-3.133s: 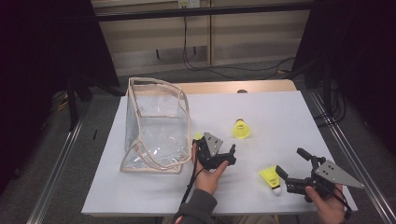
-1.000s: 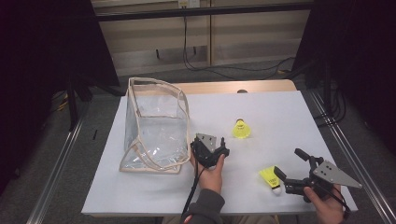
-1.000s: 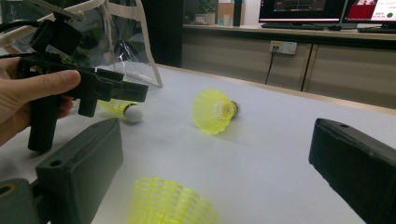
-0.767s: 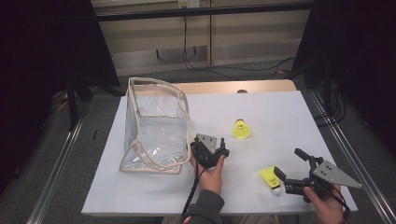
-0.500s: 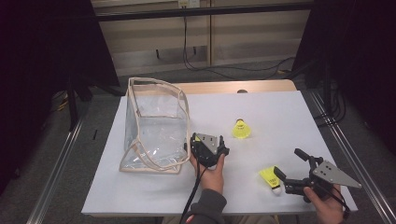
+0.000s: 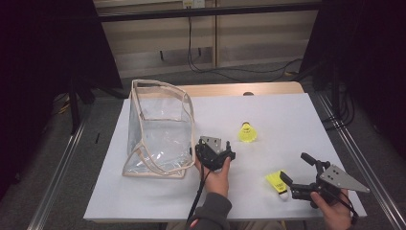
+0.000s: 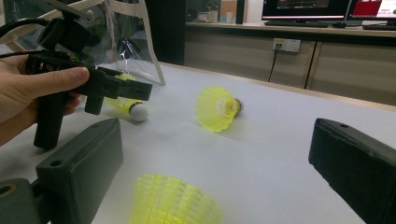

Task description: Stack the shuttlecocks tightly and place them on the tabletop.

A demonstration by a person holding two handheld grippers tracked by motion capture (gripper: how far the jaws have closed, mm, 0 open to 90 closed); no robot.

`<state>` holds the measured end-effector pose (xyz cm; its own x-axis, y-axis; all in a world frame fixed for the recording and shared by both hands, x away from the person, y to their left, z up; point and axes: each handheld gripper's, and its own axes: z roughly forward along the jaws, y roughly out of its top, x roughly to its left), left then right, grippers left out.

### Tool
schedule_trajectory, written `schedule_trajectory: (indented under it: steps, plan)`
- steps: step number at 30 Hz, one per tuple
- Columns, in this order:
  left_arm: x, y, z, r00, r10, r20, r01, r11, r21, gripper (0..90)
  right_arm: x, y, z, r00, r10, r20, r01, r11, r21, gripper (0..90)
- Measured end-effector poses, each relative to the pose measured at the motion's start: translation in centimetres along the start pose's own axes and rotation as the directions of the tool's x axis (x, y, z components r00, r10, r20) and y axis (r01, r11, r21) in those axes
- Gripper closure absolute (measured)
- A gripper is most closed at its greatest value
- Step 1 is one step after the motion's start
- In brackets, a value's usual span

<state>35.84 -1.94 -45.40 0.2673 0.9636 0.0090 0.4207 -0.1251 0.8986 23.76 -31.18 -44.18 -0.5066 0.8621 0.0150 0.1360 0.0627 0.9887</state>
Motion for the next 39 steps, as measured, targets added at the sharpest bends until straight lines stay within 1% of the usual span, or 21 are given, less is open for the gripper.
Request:
schedule_trajectory:
  steps: [1,2,3,4,5,7,10,15,19,20,22,23,26,28,30,31,32,34,35,37,39]
  plan:
    - [-0.1,-0.1,-0.1,0.9996,0.014,0.026,-0.014,0.9999,0.009,12.9,0.0,0.0,0.0,1.0,-0.001,0.0,0.001,1.0,-0.001,2.6]
    - [-0.1,-0.1,-0.1,0.9996,0.014,0.026,-0.014,0.9999,0.009,14.7,0.0,0.0,0.0,1.0,-0.001,0.0,0.001,1.0,-0.001,2.6]
    - [-0.2,-0.1,-0.2,0.9993,0.027,0.028,-0.027,0.9995,0.013,18.1,0.0,0.0,0.0,1.0,0.0,0.0,0.0,1.0,-0.001,2.6]
    - [-0.2,-0.1,-0.3,0.9986,0.047,0.024,-0.047,0.9989,0.008,18.1,0.1,0.0,0.0,1.0,0.0,0.001,0.0,1.0,-0.002,2.6]
    - [-0.3,-0.1,-0.3,0.998,0.056,0.029,-0.057,0.9982,0.018,23.7,0.1,0.0,0.0,1.0,-0.003,0.002,0.003,1.0,0.001,2.6]
    - [-0.2,-0.1,-0.3,0.9977,0.05,0.047,-0.052,0.9979,0.04,34.0,0.1,0.0,0.0,1.0,-0.002,0.001,0.002,1.0,0.001,2.6]
    - [-0.1,-0.1,-0.4,0.9975,0.052,0.049,-0.054,0.9976,0.044,38.1,0.1,0.0,0.1,1.0,0.003,-0.001,-0.003,1.0,-0.004,2.6]
    - [0.0,-0.2,-0.5,0.996,0.054,0.071,-0.058,0.9974,0.044,43.3,-0.1,0.0,0.0,1.0,0.002,0.006,-0.002,1.0,-0.004,2.6]
    - [0.1,0.0,-0.7,0.9949,0.032,0.096,-0.036,0.9988,0.034,52.0,-0.1,0.1,-0.1,1.0,0.005,0.008,-0.005,1.0,-0.005,2.5]
    - [0.0,0.0,-0.7,0.9943,0.027,0.103,-0.03,0.9991,0.029,52.0,-0.1,0.1,-0.1,1.0,0.005,0.008,-0.005,1.0,-0.005,2.5]
    - [0.0,0.1,-0.8,0.9933,0.02,0.114,-0.022,0.9996,0.02,59.0,-0.1,0.1,-0.1,1.0,0.001,0.008,-0.001,1.0,-0.006,2.5]
    - [0.0,0.1,-0.8,0.9924,0.021,0.122,-0.024,0.9996,0.018,59.0,-0.1,0.1,-0.1,1.0,0.001,0.008,-0.001,1.0,-0.006,2.5]
    - [0.0,0.2,-1.0,0.99,0.015,0.14,-0.017,0.9998,0.012,68.2,-0.2,0.1,-0.1,1.0,0.0,0.006,0.0,1.0,-0.006,2.6]
    - [-0.1,0.4,-1.2,0.9862,0.014,0.165,-0.015,0.9999,0.005,70.8,-0.2,0.1,-0.1,1.0,0.002,0.009,-0.002,1.0,-0.007,2.5]
    - [-0.1,0.5,-1.3,0.9851,0.02,0.171,-0.02,0.9998,0.0,72.6,-0.2,0.1,-0.1,1.0,0.002,0.01,-0.002,1.0,-0.007,2.6]
    - [-0.2,0.7,-1.3,0.9833,0.015,0.182,-0.015,0.9999,-0.003,77.3,-0.2,0.1,-0.2,0.9999,0.005,0.01,-0.005,1.0,-0.006,2.6]
    - [-0.2,0.7,-1.4,0.9822,0.017,0.187,-0.016,0.9999,-0.008,77.3,-0.2,0.1,-0.2,0.9999,0.005,0.01,-0.005,1.0,-0.006,2.6]
    - [-0.2,0.9,-1.5,0.9805,0.028,0.195,-0.024,0.9995,-0.018,81.6,-0.2,0.1,-0.2,0.9999,0.005,0.011,-0.005,1.0,-0.006,2.6]
    - [-0.3,1.1,-1.6,0.9785,0.044,0.201,-0.04,0.9989,-0.024,82.7,-0.2,0.1,-0.2,0.9999,0.005,0.011,-0.005,1.0,-0.006,2.5]
    - [-0.4,1.2,-1.7,0.9783,0.055,0.2,-0.048,0.9982,-0.035,84.2,-0.2,0.1,-0.2,0.9999,0.005,0.011,-0.005,1.0,-0.008,2.5]
    - [-0.5,1.6,-2.0,0.977,0.098,0.19,-0.09,0.9947,-0.048,88.1,-0.2,0.1,-0.2,0.9999,0.006,0.011,-0.006,1.0,-0.01,2.6]
